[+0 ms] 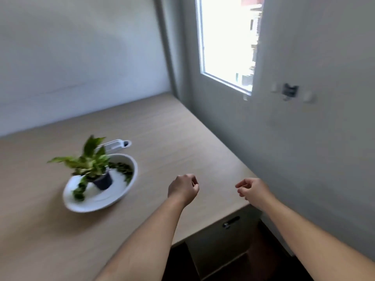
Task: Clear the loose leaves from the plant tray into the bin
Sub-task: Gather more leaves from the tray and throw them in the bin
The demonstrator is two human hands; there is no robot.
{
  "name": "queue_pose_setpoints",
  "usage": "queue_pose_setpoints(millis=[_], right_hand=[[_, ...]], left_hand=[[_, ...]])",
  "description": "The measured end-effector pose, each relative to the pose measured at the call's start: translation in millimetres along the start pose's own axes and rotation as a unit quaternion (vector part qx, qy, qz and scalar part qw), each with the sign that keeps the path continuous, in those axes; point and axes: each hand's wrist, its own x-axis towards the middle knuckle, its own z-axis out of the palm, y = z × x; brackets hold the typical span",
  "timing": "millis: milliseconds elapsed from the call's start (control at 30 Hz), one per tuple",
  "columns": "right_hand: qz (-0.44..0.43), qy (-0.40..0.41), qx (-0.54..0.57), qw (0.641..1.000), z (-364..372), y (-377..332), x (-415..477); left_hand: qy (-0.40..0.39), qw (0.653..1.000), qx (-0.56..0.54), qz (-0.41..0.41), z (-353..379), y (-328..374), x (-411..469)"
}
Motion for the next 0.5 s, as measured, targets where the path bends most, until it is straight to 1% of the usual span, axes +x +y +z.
queue_pose_setpoints(millis=[67, 133, 233, 333, 400, 500], right_hand=[[-0.031, -0.04, -0.032, 0.998, 37, -35, 4], [-0.058, -0.073, -0.055, 0.994, 76, -70, 7], [-0.09, -0.105, -0.084, 0.987, 133, -113, 11], [-0.133, -0.116, -0.134, 0.975, 197, -150, 17], [-0.178, -0.14, -0.19, 0.955, 243, -168, 19], [-0.245, -0.19, -0.294, 0.904, 298, -187, 20]], left_hand=[[0.023, 0.999, -0.009, -0.048, -23, -47, -5], [0.03, 0.996, -0.003, -0.081, -45, -94, -9], [0.031, 0.994, 0.019, -0.107, -72, -159, -11], [0.011, 0.992, 0.045, -0.122, -96, -227, -11], [-0.023, 0.989, 0.076, -0.122, -110, -275, -9], [-0.051, 0.983, 0.115, -0.136, -124, -335, -10]])
